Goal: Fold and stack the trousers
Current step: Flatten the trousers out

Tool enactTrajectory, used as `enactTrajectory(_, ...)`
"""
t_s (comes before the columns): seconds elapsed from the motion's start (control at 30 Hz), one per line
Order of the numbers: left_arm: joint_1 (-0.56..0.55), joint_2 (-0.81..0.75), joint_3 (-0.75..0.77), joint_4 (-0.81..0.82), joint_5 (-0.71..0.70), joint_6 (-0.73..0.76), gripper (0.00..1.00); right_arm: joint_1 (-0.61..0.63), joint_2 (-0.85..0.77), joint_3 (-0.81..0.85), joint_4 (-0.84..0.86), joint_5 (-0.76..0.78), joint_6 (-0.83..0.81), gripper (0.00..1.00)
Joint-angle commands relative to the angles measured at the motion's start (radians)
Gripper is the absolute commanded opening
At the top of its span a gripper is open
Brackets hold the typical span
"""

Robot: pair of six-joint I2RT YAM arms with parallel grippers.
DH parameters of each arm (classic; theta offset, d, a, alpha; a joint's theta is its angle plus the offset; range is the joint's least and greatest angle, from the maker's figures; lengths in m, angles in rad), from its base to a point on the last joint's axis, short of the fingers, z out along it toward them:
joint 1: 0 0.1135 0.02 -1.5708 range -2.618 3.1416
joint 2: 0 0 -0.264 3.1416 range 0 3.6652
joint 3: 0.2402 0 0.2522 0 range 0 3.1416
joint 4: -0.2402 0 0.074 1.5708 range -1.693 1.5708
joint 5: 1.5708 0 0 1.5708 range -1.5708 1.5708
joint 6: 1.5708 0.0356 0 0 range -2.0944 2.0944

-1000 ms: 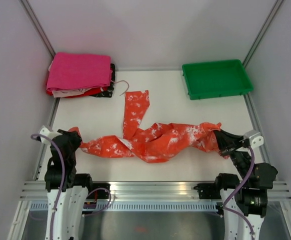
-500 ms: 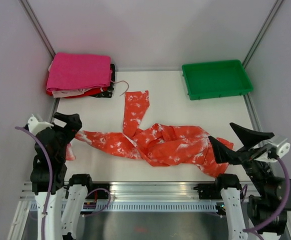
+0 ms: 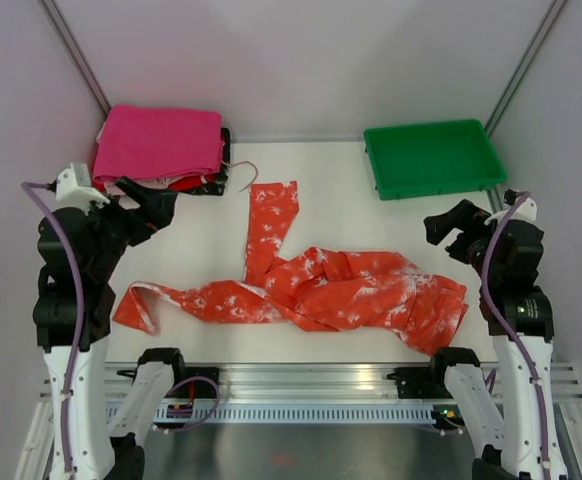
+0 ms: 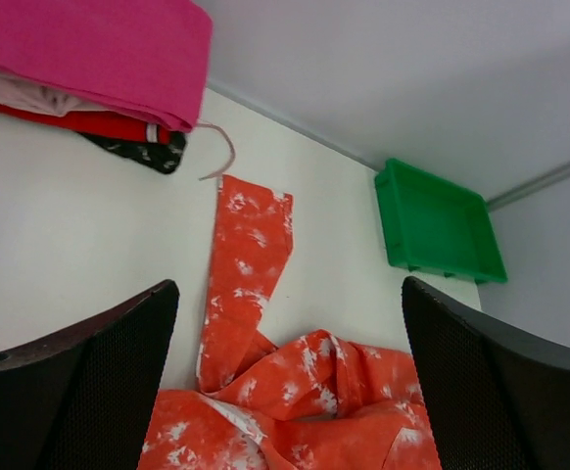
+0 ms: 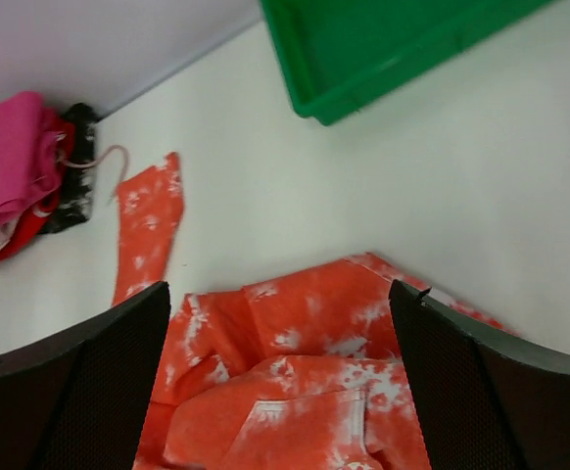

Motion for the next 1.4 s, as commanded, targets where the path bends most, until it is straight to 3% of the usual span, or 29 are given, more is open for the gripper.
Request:
enactTrajectory(0.0,-0.002,0.111,-0.069,0.074,0.23,0.047,0.98,0.0,0.009,-0.06,0.028,0.21,0.079,0.98)
enactTrajectory(0.07,-0.019,0.214,-0.136,0.132,0.257,0.035,0.96,0.002,0.059,-0.124,0.074,0.222,0.098,0.98)
enactTrajectory(0.2,-0.247,0.384,-0.155,0.201,0.061,0.108,0.98,0.0,0.083,-0.239,0.177,0.222,0.141,0.98)
enactTrajectory(0.4,-0.511,0.847,0.116,0.123,-0.179,0.145,0.97,-0.003,0.129,-0.305,0.175,0.382,0.146,0.98)
enactTrajectory(0.53,-0.596,0.995,0.182,0.132,-0.105,0.139,0.95,-0.017,0.145,-0.319,0.157,0.437,0.144,0.98)
enactTrajectory(0.77,-0.798,1.033,0.199,0.348,0.131,0.147,0.95,-0.034,0.25,-0.305,0.111,0.198,0.118,0.97)
enactTrajectory(0.93,-0.861,1.174,0.282,0.365,0.183,0.142,0.96,-0.035,0.195,-0.295,0.047,0.187,0.086,0.98)
enactTrajectory(1.0,-0.904,1.228,0.32,0.333,0.133,0.162,0.96,-0.035,0.187,-0.302,0.025,0.121,0.093,0.89)
enactTrajectory(1.03,-0.918,1.275,0.351,0.31,0.117,0.17,0.95,-0.037,0.175,-0.313,0.019,0.063,0.093,0.77)
enactTrajectory(1.1,-0.947,1.314,0.379,0.296,0.081,0.173,0.95,-0.035,0.144,-0.322,0.007,0.006,0.103,0.67)
enactTrajectory(1.2,-0.953,1.354,0.371,0.342,0.106,0.164,0.95,-0.035,0.055,-0.324,-0.027,-0.061,0.107,0.34)
enactTrajectory(1.23,-0.953,1.357,0.368,0.362,0.117,0.167,0.95,-0.035,0.019,-0.31,-0.047,-0.072,0.1,0.1)
enactTrajectory(1.27,-0.953,1.363,0.365,0.411,0.131,0.174,0.95,-0.035,0.006,-0.299,-0.067,-0.077,0.092,0.02)
enactTrajectory(1.37,-0.955,1.38,0.38,0.457,0.157,0.219,0.95,-0.037,-0.014,-0.253,-0.148,-0.13,0.064,0.0)
